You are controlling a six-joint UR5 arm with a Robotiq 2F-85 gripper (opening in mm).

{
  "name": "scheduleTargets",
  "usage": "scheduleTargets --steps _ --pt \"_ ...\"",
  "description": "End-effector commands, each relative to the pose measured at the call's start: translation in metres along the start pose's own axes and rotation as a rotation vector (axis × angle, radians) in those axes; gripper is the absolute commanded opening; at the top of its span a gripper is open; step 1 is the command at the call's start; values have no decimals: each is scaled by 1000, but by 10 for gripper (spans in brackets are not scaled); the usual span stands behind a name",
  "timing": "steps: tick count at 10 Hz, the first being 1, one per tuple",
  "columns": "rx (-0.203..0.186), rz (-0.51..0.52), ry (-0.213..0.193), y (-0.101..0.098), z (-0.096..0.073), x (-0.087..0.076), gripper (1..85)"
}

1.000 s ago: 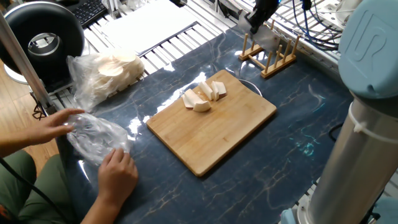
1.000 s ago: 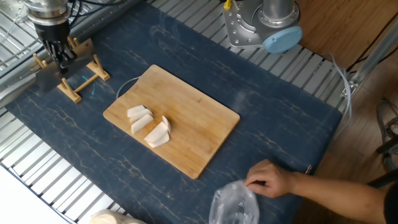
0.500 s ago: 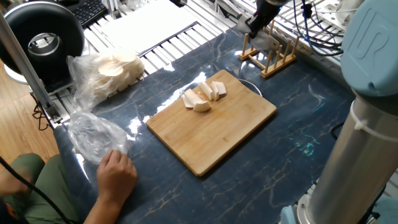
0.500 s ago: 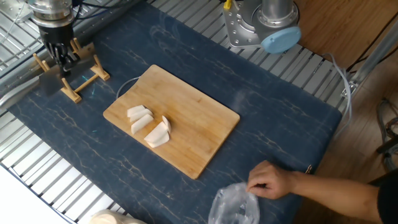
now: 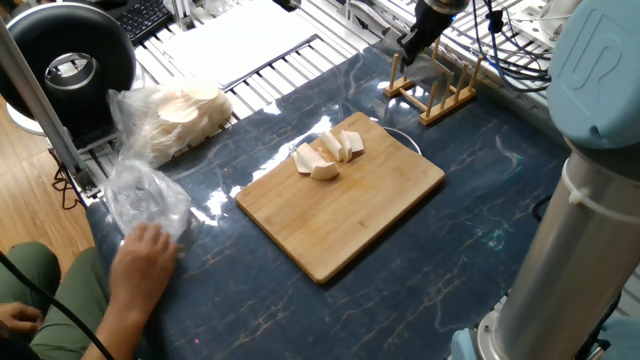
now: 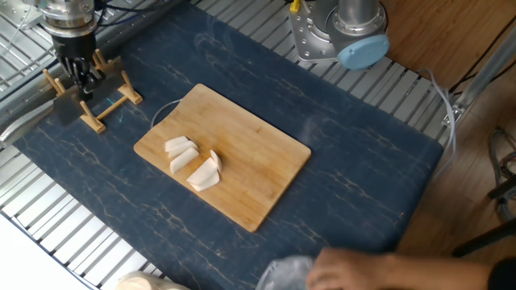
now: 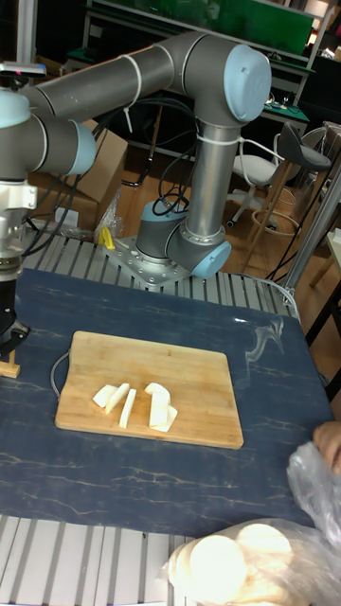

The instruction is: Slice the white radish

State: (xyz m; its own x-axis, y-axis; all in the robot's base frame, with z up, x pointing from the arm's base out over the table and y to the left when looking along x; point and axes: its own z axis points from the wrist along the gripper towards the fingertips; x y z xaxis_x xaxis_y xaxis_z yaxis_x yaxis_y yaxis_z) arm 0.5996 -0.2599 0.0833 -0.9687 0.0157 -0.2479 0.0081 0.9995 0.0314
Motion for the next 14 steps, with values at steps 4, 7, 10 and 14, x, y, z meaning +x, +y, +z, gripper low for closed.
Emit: scheduleTargets --steps 4,7,10,14 --pt "34 30 124 -11 -3 33 10" --pt "36 41 110 -13 9 31 10" --pt "21 69 113 -8 14 35 10" --pt "27 61 92 -14 28 37 10"
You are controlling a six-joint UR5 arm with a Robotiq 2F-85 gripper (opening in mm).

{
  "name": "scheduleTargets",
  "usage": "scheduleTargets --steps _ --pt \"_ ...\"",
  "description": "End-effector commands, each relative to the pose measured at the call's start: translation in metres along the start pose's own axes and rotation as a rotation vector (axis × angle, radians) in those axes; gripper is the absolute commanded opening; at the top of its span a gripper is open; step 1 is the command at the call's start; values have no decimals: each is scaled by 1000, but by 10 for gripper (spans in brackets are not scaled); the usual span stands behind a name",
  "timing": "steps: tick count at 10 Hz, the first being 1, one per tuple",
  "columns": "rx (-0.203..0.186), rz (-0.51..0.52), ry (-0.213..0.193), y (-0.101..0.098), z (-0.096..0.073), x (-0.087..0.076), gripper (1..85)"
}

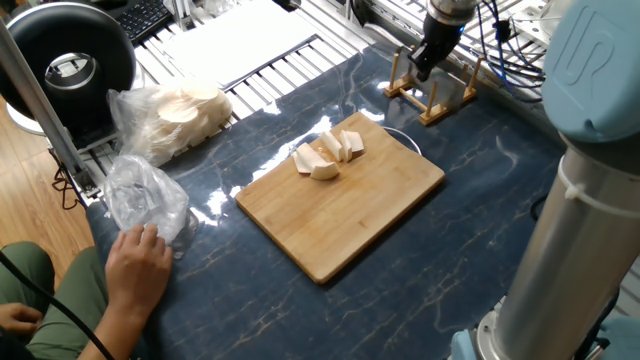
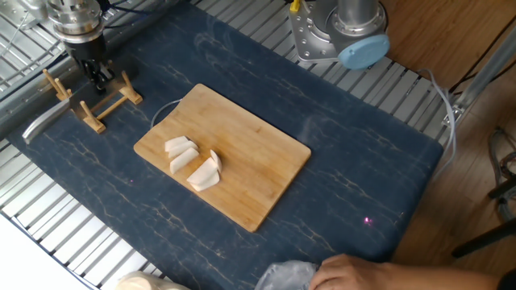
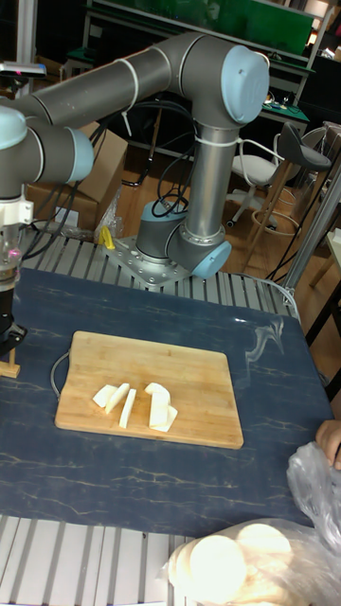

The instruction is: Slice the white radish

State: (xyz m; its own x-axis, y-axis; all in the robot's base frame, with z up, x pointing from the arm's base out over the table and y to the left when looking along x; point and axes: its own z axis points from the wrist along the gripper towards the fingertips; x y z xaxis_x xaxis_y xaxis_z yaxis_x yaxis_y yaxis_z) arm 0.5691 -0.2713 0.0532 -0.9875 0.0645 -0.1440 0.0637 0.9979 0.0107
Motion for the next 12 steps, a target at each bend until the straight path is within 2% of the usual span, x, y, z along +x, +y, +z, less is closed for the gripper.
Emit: scheduleTargets --steps 1,3,4,5,6,7,8,9,12 --pt "-8 13 -14 -2 9 0 10" --pt "-11 16 -13 0 10 3 10" --pt "-1 15 0 -3 4 8 10" --pt "-12 18 14 0 -1 12 33" --pt "-37 -22 82 4 -7 29 173" --pt "-37 -57 105 0 -9 33 313" --pt "-36 -69 103 1 -8 33 383" --pt "-32 -74 106 2 -10 31 407" --pt "-20 -86 118 2 -30 18 417"
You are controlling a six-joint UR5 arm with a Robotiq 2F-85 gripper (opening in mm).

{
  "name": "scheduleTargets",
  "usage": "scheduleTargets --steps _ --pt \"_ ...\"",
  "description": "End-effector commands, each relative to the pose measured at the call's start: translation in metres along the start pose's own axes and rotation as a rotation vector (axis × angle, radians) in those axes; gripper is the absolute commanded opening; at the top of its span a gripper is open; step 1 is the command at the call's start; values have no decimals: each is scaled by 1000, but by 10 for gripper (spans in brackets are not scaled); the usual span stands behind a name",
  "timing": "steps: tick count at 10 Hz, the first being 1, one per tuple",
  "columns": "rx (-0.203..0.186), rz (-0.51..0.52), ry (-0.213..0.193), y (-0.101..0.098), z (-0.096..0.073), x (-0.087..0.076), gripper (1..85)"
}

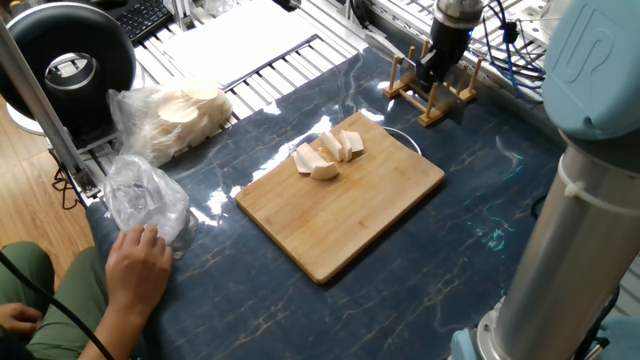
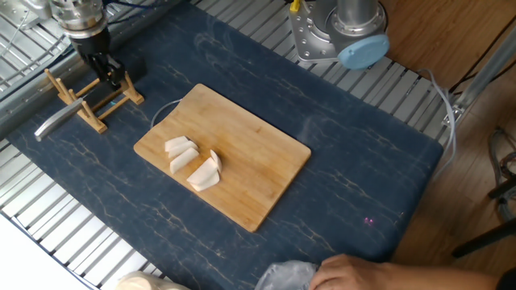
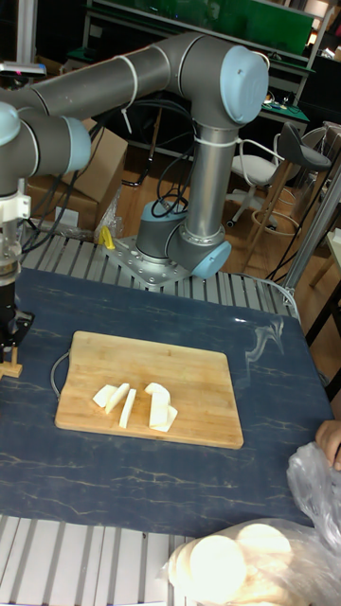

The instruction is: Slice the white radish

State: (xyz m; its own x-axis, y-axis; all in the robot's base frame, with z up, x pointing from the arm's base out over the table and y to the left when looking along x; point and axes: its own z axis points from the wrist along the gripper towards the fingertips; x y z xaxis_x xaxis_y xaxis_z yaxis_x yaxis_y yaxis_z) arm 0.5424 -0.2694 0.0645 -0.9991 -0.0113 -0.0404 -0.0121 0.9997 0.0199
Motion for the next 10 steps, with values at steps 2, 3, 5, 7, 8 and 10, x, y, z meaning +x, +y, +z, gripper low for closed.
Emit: scheduleTargets --steps 2,3,5,7,8,10 --pt "14 -23 41 1 -40 -9 403" --pt "24 -29 63 0 -54 -8 397" --pt "52 -37 95 -3 -77 -5 380" --pt "78 -27 98 -7 -84 -6 353" --pt "84 -29 103 -8 -85 -4 350" --pt "85 -30 114 -6 -90 1 337"
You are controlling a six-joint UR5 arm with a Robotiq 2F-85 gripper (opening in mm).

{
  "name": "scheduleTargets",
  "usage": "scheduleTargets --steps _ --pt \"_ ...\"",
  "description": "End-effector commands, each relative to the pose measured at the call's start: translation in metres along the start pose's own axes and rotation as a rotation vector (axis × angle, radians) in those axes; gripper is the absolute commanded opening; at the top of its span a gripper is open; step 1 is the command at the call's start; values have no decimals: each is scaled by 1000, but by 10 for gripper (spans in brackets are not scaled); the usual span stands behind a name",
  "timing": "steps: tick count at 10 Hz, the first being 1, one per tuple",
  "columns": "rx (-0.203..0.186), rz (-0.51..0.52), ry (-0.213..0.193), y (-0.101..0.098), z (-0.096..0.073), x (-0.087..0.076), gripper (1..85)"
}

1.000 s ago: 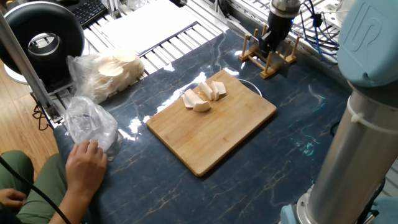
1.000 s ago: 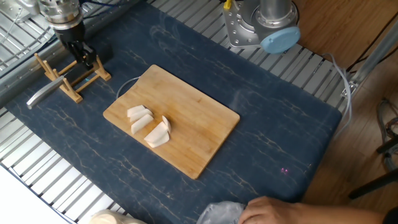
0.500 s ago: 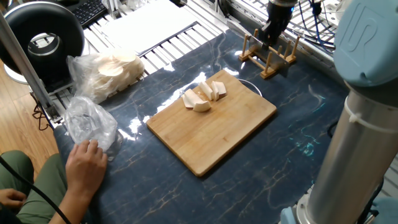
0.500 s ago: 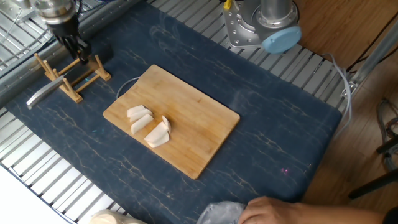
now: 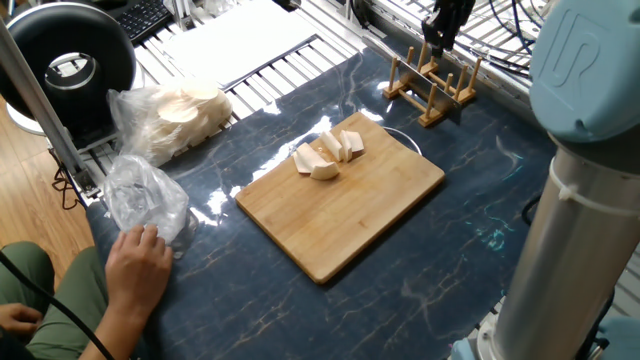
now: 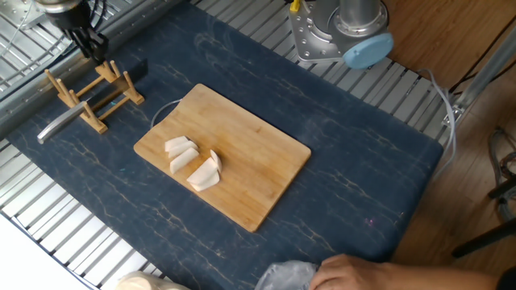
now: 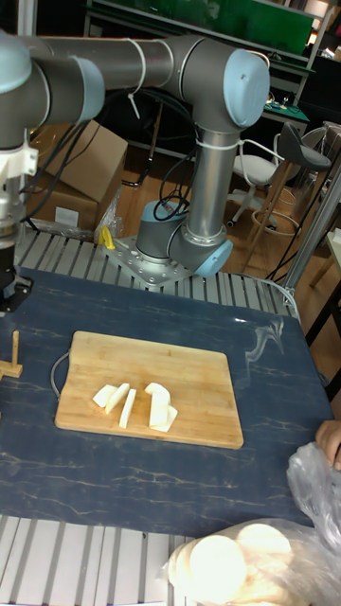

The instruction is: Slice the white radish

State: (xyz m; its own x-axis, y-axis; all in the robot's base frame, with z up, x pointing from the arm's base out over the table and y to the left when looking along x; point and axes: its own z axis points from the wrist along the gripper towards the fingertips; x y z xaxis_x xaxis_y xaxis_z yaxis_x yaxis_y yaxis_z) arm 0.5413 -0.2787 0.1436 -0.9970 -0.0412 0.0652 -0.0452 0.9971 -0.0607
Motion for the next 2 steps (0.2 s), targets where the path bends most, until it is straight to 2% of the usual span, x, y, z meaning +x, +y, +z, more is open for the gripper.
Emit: scheduleTargets --steps 1,2 --pt "6 -5 9 1 -12 5 327" --pt "9 -13 9 0 -12 5 323"
